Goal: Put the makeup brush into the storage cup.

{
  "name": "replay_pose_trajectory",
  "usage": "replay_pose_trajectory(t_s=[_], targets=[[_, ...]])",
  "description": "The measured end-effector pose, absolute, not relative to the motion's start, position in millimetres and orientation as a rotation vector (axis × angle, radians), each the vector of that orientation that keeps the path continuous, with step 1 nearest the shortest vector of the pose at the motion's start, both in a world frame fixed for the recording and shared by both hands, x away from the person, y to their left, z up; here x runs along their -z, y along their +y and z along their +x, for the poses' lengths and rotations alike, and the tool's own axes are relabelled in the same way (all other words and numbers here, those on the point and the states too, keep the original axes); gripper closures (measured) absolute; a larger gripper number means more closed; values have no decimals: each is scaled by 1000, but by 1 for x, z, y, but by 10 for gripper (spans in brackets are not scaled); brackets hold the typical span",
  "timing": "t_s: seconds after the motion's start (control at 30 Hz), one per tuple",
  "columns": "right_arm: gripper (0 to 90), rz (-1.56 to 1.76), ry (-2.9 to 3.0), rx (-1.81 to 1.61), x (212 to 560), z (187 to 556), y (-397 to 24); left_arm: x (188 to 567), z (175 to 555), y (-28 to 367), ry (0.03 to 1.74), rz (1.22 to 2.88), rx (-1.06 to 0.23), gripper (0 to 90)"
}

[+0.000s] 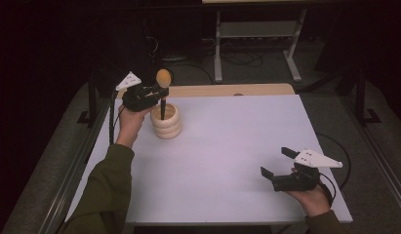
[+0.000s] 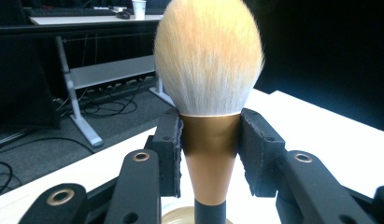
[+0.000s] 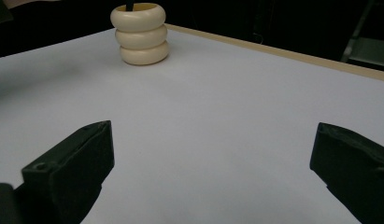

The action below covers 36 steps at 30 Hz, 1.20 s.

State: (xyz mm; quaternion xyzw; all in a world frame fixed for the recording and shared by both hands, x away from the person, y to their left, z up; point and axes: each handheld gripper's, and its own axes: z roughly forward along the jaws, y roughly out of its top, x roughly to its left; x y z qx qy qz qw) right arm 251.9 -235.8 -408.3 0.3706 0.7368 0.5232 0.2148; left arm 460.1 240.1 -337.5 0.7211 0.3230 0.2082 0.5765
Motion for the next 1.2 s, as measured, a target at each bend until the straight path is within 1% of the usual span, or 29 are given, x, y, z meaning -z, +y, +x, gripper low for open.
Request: replay_pose_trajectory(t_s=[0.7, 1.0, 1.03, 1.1, 1.17, 1.2], targets=[[0, 1024, 2043, -1451, 408, 252, -236, 354, 464, 240, 801, 1735, -456, 622], [0, 1023, 2043, -1452, 408, 252, -236, 357, 464, 240, 811, 1757, -471, 608], [0, 1024, 2043, -1452, 408, 252, -236, 357, 464, 240, 806, 1754, -467, 580], [0, 1026, 2042, -1455, 408, 252, -236, 359, 466, 240, 805, 1763, -454, 454], [0, 1025, 2043, -1455, 408, 252, -235, 360, 466, 238, 826, 1778, -474, 306], [0, 1024, 2043, -1455, 408, 252, -235, 360, 466, 238, 839, 1792, -481, 246]])
